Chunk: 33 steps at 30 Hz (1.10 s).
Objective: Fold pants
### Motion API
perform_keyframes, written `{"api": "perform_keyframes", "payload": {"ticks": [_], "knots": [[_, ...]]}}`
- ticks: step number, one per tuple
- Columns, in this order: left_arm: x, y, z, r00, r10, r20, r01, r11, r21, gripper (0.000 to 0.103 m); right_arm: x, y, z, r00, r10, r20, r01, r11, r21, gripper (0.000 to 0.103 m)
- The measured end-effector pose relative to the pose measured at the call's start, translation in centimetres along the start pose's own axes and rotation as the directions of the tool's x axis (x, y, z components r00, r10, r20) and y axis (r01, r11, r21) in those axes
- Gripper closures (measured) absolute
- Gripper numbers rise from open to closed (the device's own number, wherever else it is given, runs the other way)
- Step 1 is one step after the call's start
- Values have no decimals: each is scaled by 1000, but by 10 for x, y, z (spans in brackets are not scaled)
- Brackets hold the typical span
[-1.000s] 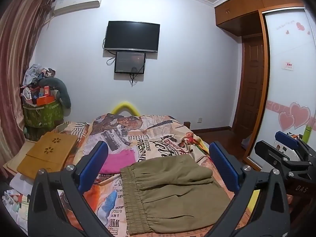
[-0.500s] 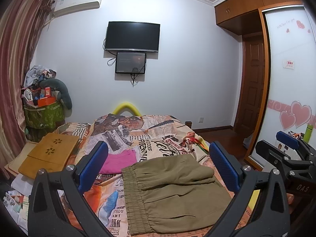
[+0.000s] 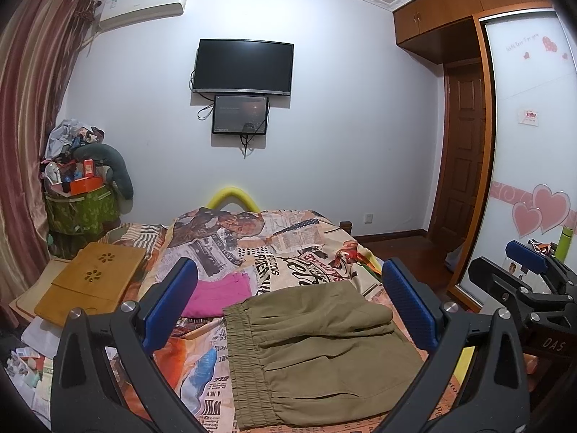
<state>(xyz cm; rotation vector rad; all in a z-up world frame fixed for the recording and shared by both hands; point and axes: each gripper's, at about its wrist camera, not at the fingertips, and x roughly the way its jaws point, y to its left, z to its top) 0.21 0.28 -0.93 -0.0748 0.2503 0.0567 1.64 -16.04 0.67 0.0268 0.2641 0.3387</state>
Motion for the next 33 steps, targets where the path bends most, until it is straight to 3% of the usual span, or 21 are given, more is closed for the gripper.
{"api": "perform_keyframes", "payload": {"ticks": [33], "knots": [[-6, -3, 5, 1000, 8, 5, -8, 1000, 12, 0, 0, 0, 0, 1000, -1, -1, 1, 1000, 5, 0]]}}
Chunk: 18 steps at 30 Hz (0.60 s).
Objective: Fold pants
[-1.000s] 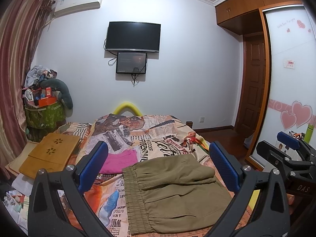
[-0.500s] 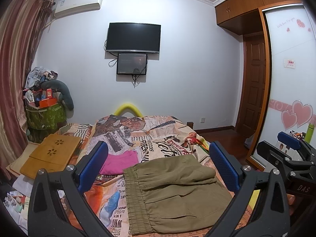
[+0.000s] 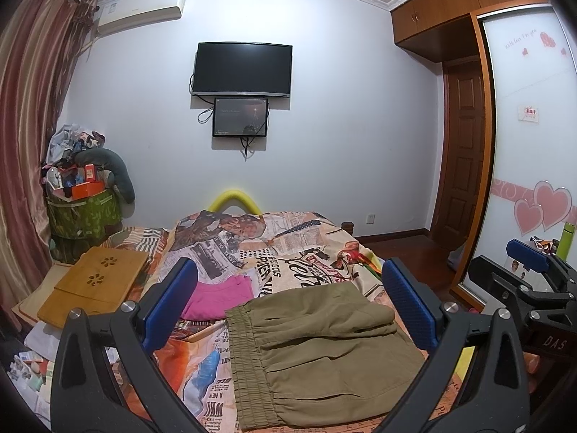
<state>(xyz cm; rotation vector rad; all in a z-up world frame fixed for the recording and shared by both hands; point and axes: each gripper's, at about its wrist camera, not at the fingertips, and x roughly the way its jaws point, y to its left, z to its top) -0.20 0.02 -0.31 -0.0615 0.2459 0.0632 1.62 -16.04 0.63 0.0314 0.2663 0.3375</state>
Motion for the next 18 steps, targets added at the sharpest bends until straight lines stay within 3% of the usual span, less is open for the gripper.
{"api": "perform_keyframes", "payload": {"ticks": [10, 18], "knots": [[7, -2, -1, 1000, 2, -12, -2, 1000, 11, 0, 6, -3, -4, 1000, -9, -15, 9, 1000, 8, 0], [44, 2, -3, 998, 20, -66, -18, 1000, 21, 0, 33, -18, -15, 996, -48, -80, 50, 999, 15, 0]]}}
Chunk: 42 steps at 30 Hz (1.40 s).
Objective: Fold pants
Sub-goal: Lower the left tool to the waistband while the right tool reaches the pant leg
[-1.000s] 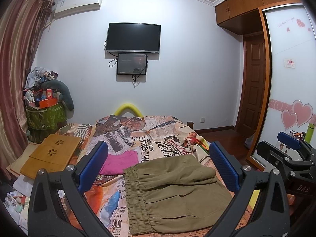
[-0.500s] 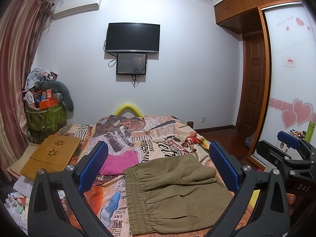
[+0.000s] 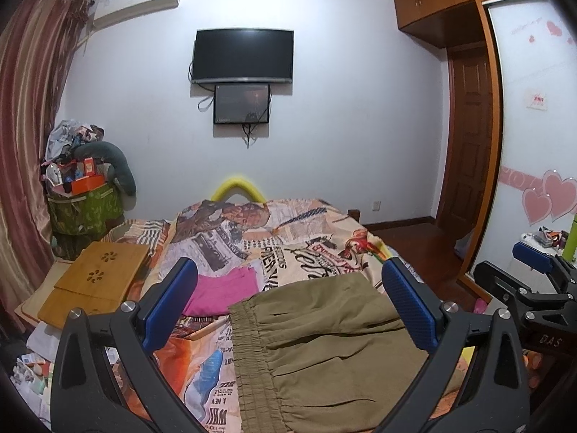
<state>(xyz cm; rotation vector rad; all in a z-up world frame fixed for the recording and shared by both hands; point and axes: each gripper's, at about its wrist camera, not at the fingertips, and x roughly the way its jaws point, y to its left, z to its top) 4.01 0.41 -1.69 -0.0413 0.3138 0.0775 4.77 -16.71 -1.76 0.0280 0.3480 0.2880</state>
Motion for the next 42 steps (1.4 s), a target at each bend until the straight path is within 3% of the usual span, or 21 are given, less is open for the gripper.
{"api": "perform_keyframes", "payload": {"ticks": [6, 12, 16, 22, 25, 29, 32, 35, 37, 42], "knots": [[51, 8, -6, 996, 5, -92, -4, 1000, 7, 0, 40, -29, -17, 992, -53, -113, 59, 997, 49, 0], [113, 21, -21, 976, 19, -217, -20, 1000, -1, 0, 77, -62, -36, 963, -123, -240, 139, 989, 51, 0], [153, 26, -33, 954, 36, -297, -28, 999, 31, 0, 103, -83, -44, 938, -153, -311, 169, 985, 25, 0], [206, 28, -58, 905, 74, -420, -34, 994, 102, 0, 142, -105, -66, 897, -111, -427, 134, 991, 24, 0], [227, 33, -73, 870, 97, -483, -38, 991, 130, 0, 162, -113, -80, 868, -79, -490, 109, 994, 33, 1], [253, 46, -93, 801, 62, -596, 4, 994, 108, 0, 185, -118, -99, 814, -11, -580, 54, 997, 58, 2], [267, 55, -105, 755, 46, -654, 16, 996, 88, 0, 198, -119, -107, 793, 24, -609, 18, 998, 62, 2], [276, 62, -118, 711, 39, -703, 24, 997, 80, 0, 212, -120, -114, 772, 39, -634, -5, 998, 56, 10], [280, 63, -126, 689, 43, -723, 30, 996, 87, 0, 224, -119, -116, 756, 50, -653, -23, 998, 50, 18], [291, 65, -144, 633, 30, -774, 47, 996, 77, 0, 248, -114, -123, 718, 55, -694, -102, 994, -27, 20]]}}
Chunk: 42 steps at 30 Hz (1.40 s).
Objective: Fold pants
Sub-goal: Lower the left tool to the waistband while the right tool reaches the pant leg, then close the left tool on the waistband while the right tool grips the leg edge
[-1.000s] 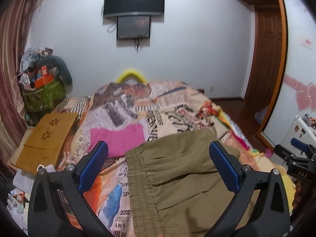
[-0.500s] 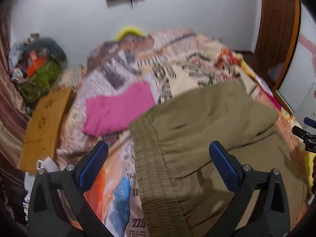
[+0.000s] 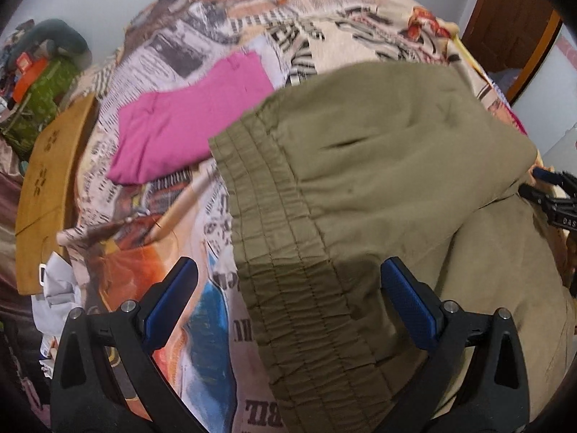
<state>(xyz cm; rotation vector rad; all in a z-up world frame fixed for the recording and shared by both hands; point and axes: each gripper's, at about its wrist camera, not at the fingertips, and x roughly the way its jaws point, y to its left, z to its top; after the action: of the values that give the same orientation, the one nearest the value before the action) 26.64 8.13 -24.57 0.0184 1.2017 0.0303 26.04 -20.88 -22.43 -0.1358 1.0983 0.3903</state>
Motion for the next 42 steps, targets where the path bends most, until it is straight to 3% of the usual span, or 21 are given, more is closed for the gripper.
{"api": "perform_keyframes", "payload": {"ticks": [6, 8, 10, 16, 23, 31, 36, 39, 42], "knots": [[10, 8, 2, 999, -43, -22, 43, 999, -22, 0, 7, 1, 5, 999, 34, -1, -34, 997, -63, 32], [11, 9, 1, 999, -46, -19, 45, 998, -35, 0, 8, 1, 4, 998, 55, 2, -55, 997, -60, 44], [12, 11, 0, 999, -38, -11, 38, 998, -41, 0, 12, 1, 3, 1000, 12, -2, -13, 998, -55, 68], [13, 14, 0, 1000, -10, 13, 10, 1000, -27, 0, 16, -3, 2, 1000, 27, -3, -27, 1000, -15, 82], [21, 19, 7, 996, 80, 27, -80, 997, -1, 0, 15, 2, 3, 999, 43, -21, -43, 999, 18, 84], [11, 31, 8, 1000, 20, 21, -20, 1000, -15, 0, -4, 0, 1, 996, 49, -72, -50, 999, -12, 77], [-9, 31, 17, 993, 79, 89, -80, 997, 10, 0, -31, -11, 6, 996, 88, 11, -89, 995, 38, 60], [-12, 39, 29, 990, 92, 108, -91, 996, -12, 0, -38, -11, 16, 993, 102, 53, -104, 993, 50, 60], [-9, 47, 38, 993, 63, 98, -58, 997, -49, 0, -33, -9, 27, 991, 110, 72, -115, 992, 60, 59]]}}
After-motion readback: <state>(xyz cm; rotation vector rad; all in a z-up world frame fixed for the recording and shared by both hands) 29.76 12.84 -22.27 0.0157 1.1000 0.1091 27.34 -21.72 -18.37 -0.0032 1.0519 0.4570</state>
